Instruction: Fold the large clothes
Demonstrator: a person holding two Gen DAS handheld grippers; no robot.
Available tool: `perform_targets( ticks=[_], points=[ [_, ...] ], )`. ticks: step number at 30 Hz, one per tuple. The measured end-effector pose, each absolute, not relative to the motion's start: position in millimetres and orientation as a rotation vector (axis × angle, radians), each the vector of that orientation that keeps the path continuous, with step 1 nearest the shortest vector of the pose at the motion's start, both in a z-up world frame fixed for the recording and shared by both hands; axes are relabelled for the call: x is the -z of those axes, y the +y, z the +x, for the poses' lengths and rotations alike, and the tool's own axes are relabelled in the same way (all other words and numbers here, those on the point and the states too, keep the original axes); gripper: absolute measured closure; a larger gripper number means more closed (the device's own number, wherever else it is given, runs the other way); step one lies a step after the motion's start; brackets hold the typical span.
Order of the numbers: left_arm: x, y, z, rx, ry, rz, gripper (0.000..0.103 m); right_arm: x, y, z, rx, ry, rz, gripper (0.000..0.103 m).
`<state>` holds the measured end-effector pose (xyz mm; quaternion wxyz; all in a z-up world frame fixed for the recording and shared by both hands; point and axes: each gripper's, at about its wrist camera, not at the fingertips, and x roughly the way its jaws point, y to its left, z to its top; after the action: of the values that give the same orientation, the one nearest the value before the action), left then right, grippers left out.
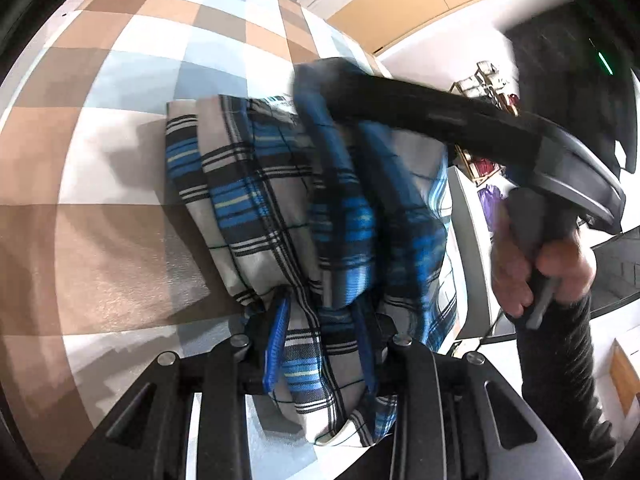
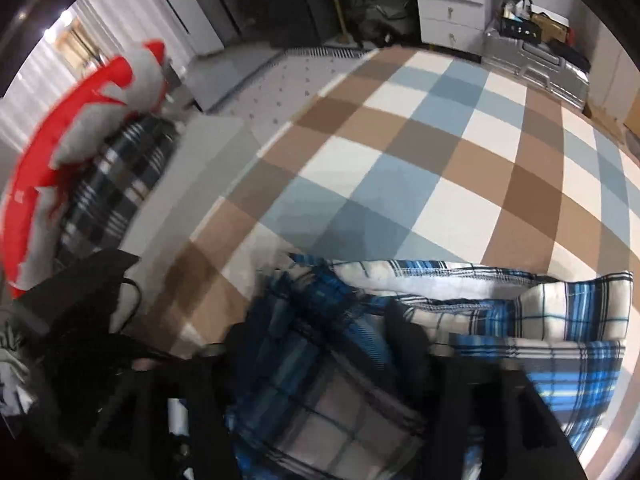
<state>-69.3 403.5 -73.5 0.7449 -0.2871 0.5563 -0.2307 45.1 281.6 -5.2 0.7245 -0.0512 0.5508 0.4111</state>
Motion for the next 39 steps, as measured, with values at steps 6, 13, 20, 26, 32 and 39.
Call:
perform_targets(
  ticks=[6,13,20,26,32,39],
  points=[
    [76,436,-78,0.509,1.197,-0.701,0.078,-44,209,-20,-0.931,0.996,0.065,0.013],
    [88,452,-85,0.497,1.19,-0.771,0.076,-10,219,-98,-0.787,0.954,-0.093,0.013],
    [101,467,-93,0.477,1.186,-0.854,0.068,16,248,-109,-0.702,0.951,-0.123,0.077],
    [112,466,-89,0.486,1.201,-0.893,0.068,15,242,-120,-0.723,0.896,-0.048,0.101],
    [118,459,-87,0.49,1.23,-0.905,0.068,-2,238,-144,-0.789,0.794,-0.032,0.101],
    [122,456,-90,0.498,1.25,-0.881,0.068,26,263,-154,-0.868,0.877,-0.1,0.101]
  ],
)
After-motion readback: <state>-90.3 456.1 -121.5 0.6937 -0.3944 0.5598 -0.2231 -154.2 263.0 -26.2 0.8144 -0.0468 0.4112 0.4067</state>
